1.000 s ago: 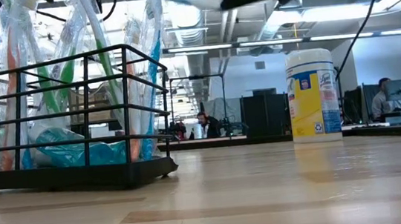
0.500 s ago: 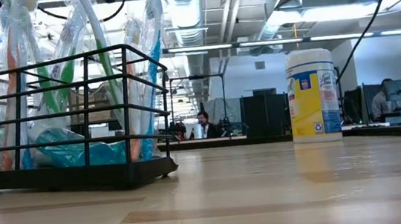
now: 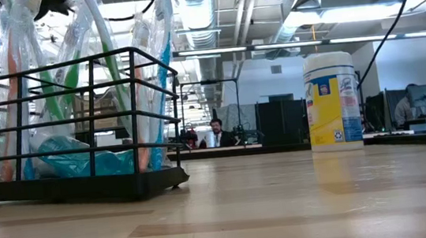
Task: Pick & Place toothbrushing station
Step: Put the blue toothbrush into the mesh organizer
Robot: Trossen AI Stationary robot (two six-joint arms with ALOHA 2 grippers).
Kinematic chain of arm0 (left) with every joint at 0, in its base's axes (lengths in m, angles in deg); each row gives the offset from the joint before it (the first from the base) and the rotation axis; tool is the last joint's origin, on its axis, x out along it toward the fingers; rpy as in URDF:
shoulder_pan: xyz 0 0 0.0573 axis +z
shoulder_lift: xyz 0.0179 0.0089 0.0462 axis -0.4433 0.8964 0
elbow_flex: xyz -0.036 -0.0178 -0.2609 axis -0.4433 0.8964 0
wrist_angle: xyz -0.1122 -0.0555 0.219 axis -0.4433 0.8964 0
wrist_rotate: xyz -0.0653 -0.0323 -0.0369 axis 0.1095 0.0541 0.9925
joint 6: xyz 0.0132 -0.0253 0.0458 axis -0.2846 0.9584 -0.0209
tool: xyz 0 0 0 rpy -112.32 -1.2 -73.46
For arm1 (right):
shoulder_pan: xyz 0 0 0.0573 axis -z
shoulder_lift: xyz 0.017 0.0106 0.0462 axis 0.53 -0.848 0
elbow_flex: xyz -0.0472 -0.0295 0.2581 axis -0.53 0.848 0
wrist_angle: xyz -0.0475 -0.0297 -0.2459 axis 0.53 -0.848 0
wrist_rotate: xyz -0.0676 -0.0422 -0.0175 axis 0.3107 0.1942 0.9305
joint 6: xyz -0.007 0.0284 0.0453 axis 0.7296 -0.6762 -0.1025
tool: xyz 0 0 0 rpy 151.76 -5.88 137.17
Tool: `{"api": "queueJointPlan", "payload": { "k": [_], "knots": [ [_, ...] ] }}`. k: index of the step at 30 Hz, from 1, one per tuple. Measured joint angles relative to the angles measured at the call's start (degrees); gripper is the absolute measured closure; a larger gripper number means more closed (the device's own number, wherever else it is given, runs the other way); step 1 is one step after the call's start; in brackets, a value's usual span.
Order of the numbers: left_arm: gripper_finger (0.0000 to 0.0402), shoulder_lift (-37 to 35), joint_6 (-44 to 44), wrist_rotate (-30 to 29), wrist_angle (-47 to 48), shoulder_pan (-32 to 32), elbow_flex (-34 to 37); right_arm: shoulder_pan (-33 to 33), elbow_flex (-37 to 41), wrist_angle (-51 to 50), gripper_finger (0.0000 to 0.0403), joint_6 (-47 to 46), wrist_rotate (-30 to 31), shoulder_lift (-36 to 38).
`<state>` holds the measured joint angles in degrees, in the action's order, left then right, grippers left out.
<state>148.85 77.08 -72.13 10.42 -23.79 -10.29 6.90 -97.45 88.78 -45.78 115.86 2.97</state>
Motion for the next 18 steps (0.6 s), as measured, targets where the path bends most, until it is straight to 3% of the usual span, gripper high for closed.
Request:
{"api": "queueJointPlan", "payload": {
  "k": [18],
  "knots": [
    [0.0287, 6.76, -0.83, 1.21, -0.5, -1.68, -9.91, -0.79, 0.05, 2.7, 0.0403, 3.92, 0.22, 2.6]
  ]
}}
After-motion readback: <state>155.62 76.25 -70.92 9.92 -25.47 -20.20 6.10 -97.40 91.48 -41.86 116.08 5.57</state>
